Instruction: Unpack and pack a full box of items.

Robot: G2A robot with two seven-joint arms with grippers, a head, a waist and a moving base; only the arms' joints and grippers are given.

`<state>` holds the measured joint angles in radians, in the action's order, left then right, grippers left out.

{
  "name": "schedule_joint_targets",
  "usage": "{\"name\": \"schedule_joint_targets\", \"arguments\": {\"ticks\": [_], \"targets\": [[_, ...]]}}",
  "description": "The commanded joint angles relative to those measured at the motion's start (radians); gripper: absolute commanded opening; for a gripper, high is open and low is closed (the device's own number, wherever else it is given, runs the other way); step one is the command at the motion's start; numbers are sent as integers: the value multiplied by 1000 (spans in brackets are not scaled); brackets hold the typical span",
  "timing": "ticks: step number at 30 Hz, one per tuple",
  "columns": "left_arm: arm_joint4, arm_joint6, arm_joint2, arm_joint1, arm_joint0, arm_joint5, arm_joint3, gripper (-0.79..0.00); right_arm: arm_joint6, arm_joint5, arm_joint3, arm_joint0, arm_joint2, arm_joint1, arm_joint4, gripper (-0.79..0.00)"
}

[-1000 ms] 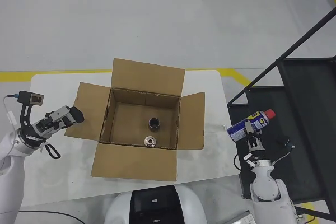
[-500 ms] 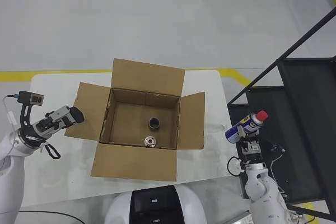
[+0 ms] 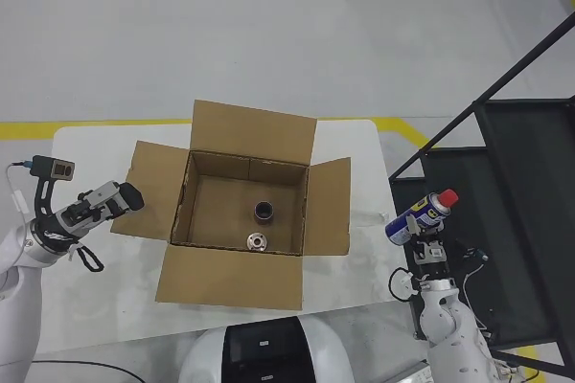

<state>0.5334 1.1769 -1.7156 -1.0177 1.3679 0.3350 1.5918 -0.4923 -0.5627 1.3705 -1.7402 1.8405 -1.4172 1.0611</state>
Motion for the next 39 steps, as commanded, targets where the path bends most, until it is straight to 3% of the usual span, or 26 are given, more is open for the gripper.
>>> {"name": "schedule_joint_targets", "arguments": {"ticks": [1, 3, 9, 18, 28, 39], "targets": [[0, 0, 0, 0, 0, 0, 0, 0, -4, 8, 4, 5, -6, 1, 15, -785], [0, 0, 0, 0, 0, 0, 0, 0, -69, 8, -13, 4, -23, 4, 117, -785], [0, 0, 0, 0, 0, 0, 0, 0, -298, -27, -166, 46, -86, 5, 222, -785], [0, 0, 0, 0, 0, 0, 0, 0, -690, 97, -494, 206, -137, 9, 359, -785], [0, 0, 0, 0, 0, 0, 0, 0, -856, 231, -795, 376, -180, 14, 429, -785], [0, 0, 0, 0, 0, 0, 0, 0, -937, 305, -991, 461, -212, 20, 449, -785]]}}
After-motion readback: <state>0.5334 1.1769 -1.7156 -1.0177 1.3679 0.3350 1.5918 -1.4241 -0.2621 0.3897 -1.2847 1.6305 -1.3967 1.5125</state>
